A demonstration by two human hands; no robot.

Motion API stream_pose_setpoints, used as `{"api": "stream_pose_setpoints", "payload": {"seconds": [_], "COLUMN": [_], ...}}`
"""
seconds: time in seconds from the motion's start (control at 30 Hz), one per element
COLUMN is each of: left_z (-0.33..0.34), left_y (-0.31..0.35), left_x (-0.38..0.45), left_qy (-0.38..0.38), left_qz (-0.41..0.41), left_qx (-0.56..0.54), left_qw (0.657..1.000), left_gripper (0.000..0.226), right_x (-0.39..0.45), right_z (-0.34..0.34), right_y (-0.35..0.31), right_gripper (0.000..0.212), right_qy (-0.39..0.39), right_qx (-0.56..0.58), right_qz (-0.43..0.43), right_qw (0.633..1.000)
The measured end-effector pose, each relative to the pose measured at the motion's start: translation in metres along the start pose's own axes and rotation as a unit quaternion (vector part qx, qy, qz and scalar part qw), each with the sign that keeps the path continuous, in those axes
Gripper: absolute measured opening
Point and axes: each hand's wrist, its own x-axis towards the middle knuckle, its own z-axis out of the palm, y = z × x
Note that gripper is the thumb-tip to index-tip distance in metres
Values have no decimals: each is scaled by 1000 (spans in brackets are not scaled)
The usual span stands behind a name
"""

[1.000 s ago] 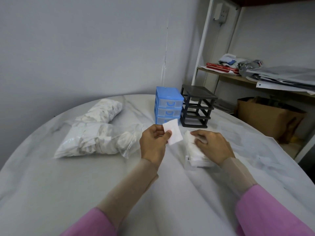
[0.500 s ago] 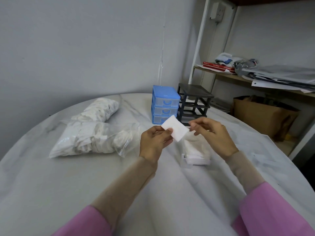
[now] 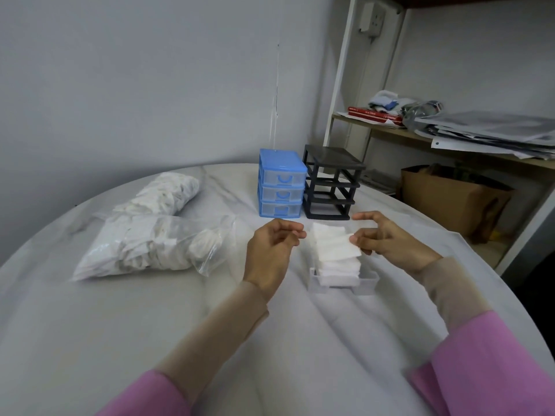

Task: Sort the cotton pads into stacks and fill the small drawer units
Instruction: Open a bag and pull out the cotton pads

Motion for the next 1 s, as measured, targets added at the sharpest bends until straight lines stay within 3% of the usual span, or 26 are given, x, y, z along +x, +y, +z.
{"api": "stream_pose_setpoints", "payload": {"seconds": [0.27, 0.47, 0.53, 0.67, 0.83, 1.0], "left_z": [6, 10, 10, 10, 7, 7], "left_y": [-4, -10, -12, -14, -14, -20], "left_x": [-8, -12, -12, -12, -10, -6], "left_qy": [-78, -139, -138, -146, -170, -171], "left_qz": [118, 236, 271, 255, 251, 221], "left_qx": [167, 356, 379, 386, 423, 414], "left_qw": [976, 894, 874, 875, 854, 866], "left_gripper": [17, 19, 19, 23, 26, 32], "right_x": [5, 4, 0, 0, 5, 10], "right_z": [1, 1, 2, 10, 12, 17], "right_y": [6, 4, 1, 2, 8, 15], "right_gripper": [33, 7, 9, 12, 9, 10], "right_qy": [-26, 61, 48, -14, -6, 41], "right_qx": [-61, -187, -202, -254, -265, -262], "right_qz": [1, -110, -132, -97, -98, -135], "right_qw": [998, 974, 969, 962, 959, 955]}}
